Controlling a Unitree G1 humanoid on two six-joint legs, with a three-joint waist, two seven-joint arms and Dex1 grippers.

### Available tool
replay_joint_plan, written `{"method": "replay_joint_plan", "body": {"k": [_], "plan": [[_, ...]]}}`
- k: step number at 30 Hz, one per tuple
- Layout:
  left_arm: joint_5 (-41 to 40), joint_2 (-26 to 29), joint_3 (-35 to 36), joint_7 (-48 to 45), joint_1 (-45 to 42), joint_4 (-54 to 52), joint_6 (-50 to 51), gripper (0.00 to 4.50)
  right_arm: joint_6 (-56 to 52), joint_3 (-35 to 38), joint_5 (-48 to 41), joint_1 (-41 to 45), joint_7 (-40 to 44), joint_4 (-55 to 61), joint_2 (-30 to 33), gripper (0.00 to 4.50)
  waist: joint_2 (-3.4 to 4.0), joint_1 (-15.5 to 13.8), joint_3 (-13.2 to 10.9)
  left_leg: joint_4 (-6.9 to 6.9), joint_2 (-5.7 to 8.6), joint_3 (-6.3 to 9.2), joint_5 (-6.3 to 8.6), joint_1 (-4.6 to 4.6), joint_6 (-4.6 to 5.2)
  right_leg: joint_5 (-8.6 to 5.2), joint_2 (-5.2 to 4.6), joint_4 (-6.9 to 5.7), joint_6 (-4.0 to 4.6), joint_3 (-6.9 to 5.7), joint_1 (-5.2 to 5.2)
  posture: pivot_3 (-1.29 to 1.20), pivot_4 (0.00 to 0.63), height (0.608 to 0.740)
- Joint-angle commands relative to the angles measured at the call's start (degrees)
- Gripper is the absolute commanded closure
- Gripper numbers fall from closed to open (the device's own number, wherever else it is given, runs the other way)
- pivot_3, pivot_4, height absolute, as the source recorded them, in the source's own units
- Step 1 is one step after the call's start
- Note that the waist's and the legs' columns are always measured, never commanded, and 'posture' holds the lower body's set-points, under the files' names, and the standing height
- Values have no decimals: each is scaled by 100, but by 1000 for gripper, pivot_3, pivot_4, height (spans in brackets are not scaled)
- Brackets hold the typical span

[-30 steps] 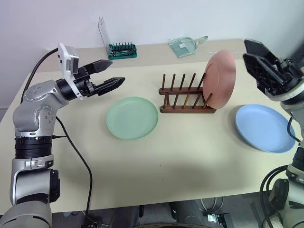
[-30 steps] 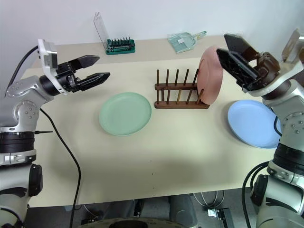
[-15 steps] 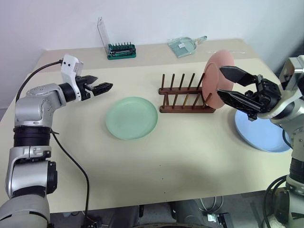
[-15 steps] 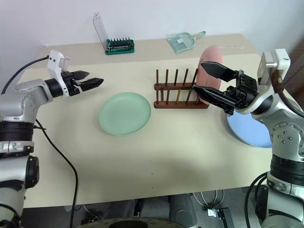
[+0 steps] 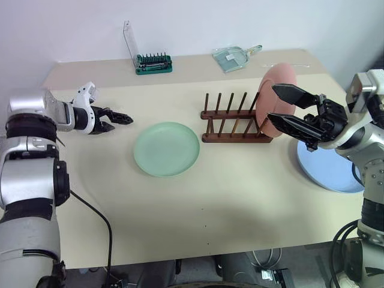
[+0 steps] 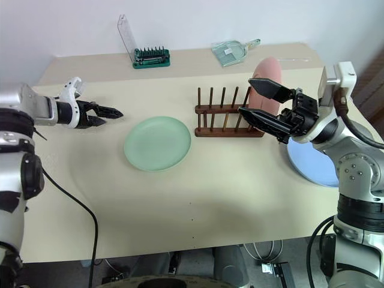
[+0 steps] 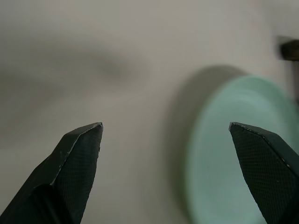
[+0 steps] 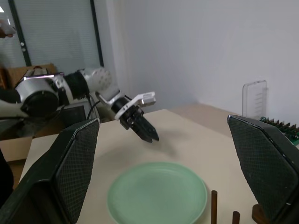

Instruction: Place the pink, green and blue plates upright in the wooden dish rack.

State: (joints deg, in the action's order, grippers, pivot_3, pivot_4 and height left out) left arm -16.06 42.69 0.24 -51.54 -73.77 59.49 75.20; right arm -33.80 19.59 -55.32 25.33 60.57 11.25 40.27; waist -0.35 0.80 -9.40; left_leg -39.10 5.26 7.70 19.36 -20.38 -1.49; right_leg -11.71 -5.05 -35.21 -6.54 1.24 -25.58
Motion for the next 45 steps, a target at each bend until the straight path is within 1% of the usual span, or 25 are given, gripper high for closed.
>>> {"method": "replay_joint_plan", "body": {"k": [1,5,7,12,14,20,24,27,29,32,35,40,45], "plan": [[-45,137,294,-33,-360,527,156,0,28,78,-152,-55,50,313,6,28,1,1,0,0,-1,0,0,1,0,0,0,0,0,0,0,0,150,740],[423,75,-244,-418,-484,828,-206,0,33,30,-124,-117,84,373,10,28,0,0,0,1,-2,0,0,1,-1,0,0,0,0,0,0,0,150,740],[569,-2,-381,-606,-626,1007,-272,0,24,21,-129,-74,74,329,-2,28,0,-2,0,1,0,-1,-1,1,-1,0,-1,0,0,1,0,0,150,740],[1204,-275,-1002,-1189,-891,1357,-696,0,24,-22,-126,-13,40,306,-23,28,-2,-25,-1,-3,1,-1,0,-2,-1,0,-3,0,0,0,1,0,150,740],[1458,-371,-1266,-1572,-973,1464,-819,0,19,-19,-137,-23,33,304,-22,28,-2,-16,-1,-3,2,-2,0,-2,-1,0,-3,0,-1,0,1,0,150,740],[2030,-542,-1664,-2104,-983,1694,-1120,0,-25,16,-162,-70,1,310,4,28,-2,16,-1,1,2,-4,0,-1,0,0,2,-1,0,1,-2,0,150,740],[2212,-696,-1657,-2148,-991,1765,-1223,0,-32,13,-177,-95,-32,318,-20,28,-2,-9,-1,-1,2,-4,0,-2,0,0,1,0,-1,1,-2,0,150,740],[2381,-798,-1759,-2469,-1010,1803,-1260,0,-35,14,-198,-94,-88,327,-50,28,-3,-16,-2,-4,2,-4,0,-4,0,1,0,0,-1,0,0,0,150,740],[2598,-884,-1946,-2637,-926,1832,-1361,0,-47,25,-211,-90,-114,325,-48,28,-3,-16,-2,-4,2,-4,0,-4,0,1,0,0,-1,0,0,0,150,740],[2795,-962,-2013,-2391,-764,1850,-1565,0,-66,51,-236,-108,-128,339,-17,28,-3,-7,-2,-4,2,-4,0,-2,0,1,0,-1,-1,1,0,0,150,740],[2724,-1047,-1796,-2119,-818,1854,-1605,0,-86,75,-264,-135,-169,361,8,28,-4,-5,-2,-3,-1,-3,0,-3,0,1,1,-1,-1,0,-1,0,150,740],[2726,-1231,-1677,-1816,-713,1873,-1677,0,-95,91,-288,-157,-225,381,13,28,-4,-15,-2,-4,-2,-3,0,-4,1,1,-1,-1,-2,1,-1,0,150,740],[2710,-1356,-1586,-1777,-632,1892,-1657,0,-91,118,-307,-188,-276,384,38,28,-3,-14,-1,-4,-1,-3,0,-1,0,1,-2,-2,-2,1,1,0,150,740]]}}
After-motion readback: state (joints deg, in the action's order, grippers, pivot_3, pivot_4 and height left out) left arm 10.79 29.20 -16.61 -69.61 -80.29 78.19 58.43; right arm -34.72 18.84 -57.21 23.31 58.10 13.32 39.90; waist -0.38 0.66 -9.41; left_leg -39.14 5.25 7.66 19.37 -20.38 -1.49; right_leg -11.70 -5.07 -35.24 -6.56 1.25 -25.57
